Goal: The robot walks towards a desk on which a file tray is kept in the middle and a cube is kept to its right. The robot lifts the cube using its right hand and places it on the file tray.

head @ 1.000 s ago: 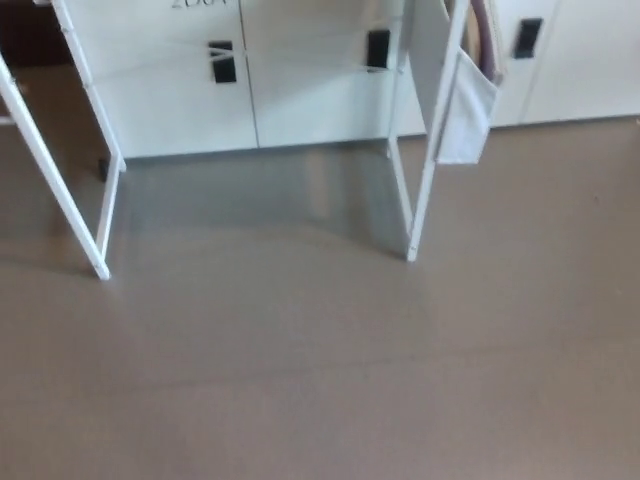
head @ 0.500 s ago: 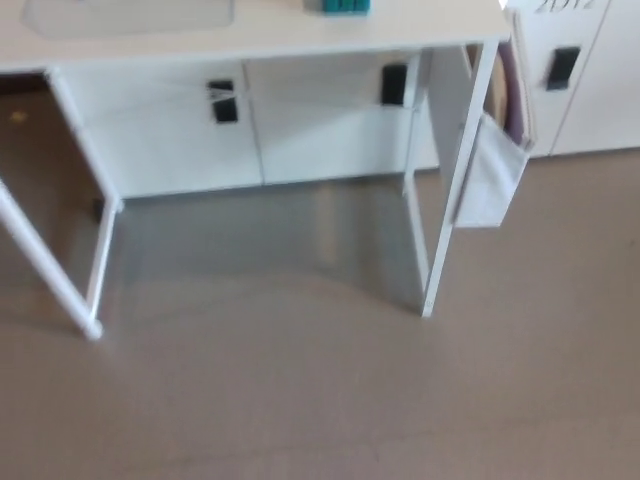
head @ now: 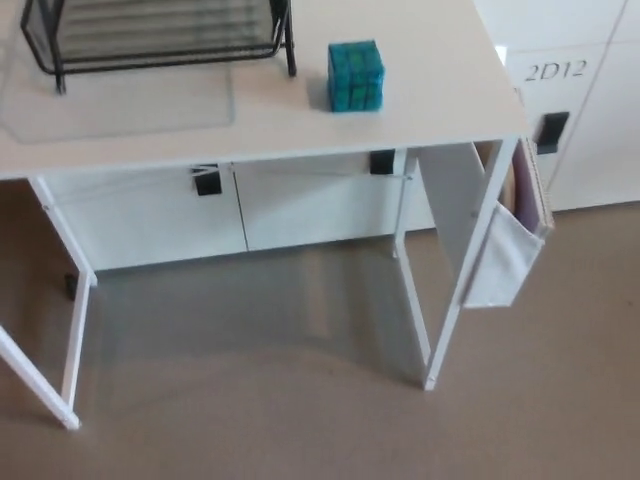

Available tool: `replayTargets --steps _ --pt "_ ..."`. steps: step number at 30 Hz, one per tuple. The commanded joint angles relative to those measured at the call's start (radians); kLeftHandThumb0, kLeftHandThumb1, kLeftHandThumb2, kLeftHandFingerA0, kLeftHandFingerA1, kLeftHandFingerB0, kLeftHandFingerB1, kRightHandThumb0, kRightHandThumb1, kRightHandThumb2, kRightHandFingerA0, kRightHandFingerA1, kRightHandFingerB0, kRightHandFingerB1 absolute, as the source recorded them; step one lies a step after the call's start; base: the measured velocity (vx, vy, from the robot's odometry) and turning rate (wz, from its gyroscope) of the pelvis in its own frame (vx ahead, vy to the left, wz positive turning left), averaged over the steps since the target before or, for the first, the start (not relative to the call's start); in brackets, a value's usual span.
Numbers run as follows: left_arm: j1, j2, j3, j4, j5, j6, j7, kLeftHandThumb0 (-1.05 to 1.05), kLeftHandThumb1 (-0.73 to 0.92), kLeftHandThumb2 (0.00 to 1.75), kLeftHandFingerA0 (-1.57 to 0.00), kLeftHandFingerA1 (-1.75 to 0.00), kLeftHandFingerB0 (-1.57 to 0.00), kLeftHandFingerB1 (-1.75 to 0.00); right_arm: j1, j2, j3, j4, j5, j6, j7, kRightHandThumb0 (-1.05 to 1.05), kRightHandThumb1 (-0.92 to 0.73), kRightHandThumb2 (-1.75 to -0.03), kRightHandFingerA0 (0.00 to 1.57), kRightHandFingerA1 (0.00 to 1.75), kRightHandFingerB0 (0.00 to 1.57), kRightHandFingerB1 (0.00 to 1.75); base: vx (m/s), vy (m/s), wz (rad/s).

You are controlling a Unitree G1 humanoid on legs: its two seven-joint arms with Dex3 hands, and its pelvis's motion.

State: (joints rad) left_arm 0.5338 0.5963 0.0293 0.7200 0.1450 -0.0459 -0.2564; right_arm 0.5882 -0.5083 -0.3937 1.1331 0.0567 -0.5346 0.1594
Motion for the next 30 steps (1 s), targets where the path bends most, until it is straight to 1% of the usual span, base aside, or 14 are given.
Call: replayTargets --steps 1,9,14,21,26,30 --pt "-0.007 0.036 0.033 -0.016 -0.013 -0.115 0.000 -0.47 0.72 0.60 -0.46 -0.68 -0.41 -0.51 0.000 0.016 -0.022 -0.016 0.040 -0.112 0.018 -0.54 -0.51 -0.83 0.63 0.61 0.32 0.46 0.29 -0.014 0.53" --pt "-0.103 0.042 0.033 -0.021 -0.007 -0.084 -0.020 -0.47 0.72 0.60 -0.46 -0.68 -0.41 -0.51 -0.051 0.026 -0.024 -0.032 0.050 -0.102 0.008 -0.54 -0.51 -0.83 0.63 0.61 0.32 0.46 0.06 0.041 -0.01" --pt "-0.124 0.041 0.024 -0.018 0.000 -0.069 -0.025 -0.47 0.72 0.60 -0.46 -0.68 -0.41 -0.51 -0.057 0.023 -0.024 -0.027 0.049 -0.093 0.006 -0.54 -0.51 -0.83 0.63 0.61 0.32 0.46 0.07 0.263 -0.24" --pt "-0.165 0.040 0.004 -0.010 0.010 -0.039 -0.031 -0.47 0.72 0.60 -0.46 -0.68 -0.41 -0.51 -0.074 0.018 -0.020 -0.022 0.043 -0.072 -0.002 -0.54 -0.51 -0.83 0.63 0.61 0.32 0.46 0.19 0.244 -0.02" --pt "-0.203 0.045 -0.011 -0.002 0.014 -0.020 -0.038 -0.47 0.72 0.60 -0.46 -0.68 -0.41 -0.51 -0.083 0.021 -0.019 -0.025 0.042 -0.061 -0.008 -0.54 -0.51 -0.83 0.63 0.61 0.32 0.46 0.08 0.042 0.11" --pt "-0.231 0.046 -0.018 0.010 0.015 -0.010 -0.041 -0.47 0.72 0.60 -0.46 -0.68 -0.41 -0.51 -0.097 0.022 -0.016 -0.030 0.040 -0.050 -0.015 -0.54 -0.51 -0.83 0.63 0.61 0.32 0.46 0.17 -0.091 0.17"
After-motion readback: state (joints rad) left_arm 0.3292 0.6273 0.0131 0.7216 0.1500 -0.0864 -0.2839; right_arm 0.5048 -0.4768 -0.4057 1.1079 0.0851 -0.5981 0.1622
